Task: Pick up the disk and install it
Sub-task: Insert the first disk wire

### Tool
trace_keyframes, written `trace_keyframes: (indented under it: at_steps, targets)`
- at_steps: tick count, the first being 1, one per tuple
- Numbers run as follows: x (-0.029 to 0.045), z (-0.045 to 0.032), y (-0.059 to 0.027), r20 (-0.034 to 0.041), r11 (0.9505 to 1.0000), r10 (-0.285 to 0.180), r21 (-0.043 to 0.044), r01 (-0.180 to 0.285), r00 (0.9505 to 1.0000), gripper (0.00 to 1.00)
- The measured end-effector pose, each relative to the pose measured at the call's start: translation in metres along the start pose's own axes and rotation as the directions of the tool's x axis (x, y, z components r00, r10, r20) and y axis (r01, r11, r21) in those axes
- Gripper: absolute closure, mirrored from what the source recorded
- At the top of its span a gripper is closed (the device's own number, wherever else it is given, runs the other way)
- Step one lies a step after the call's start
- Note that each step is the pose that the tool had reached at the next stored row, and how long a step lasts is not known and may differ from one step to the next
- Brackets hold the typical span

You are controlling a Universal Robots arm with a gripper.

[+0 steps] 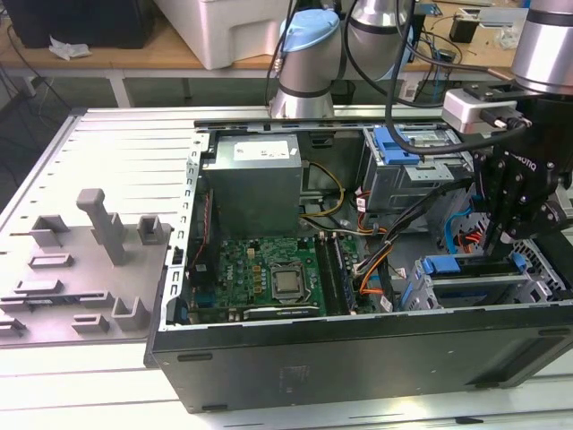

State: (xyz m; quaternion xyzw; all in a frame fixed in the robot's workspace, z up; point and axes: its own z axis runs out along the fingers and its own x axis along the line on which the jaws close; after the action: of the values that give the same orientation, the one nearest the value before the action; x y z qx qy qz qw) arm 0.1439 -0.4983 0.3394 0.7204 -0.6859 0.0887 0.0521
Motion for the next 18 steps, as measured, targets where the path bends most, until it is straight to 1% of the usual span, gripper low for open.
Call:
trace_keyframes:
  at_steps: [18]
  targets:
    - [-0.0001, 0.0008, 0.0001, 0.0010, 1.0000, 0.003, -0.0001, -0.003, 1.0000, 0.83]
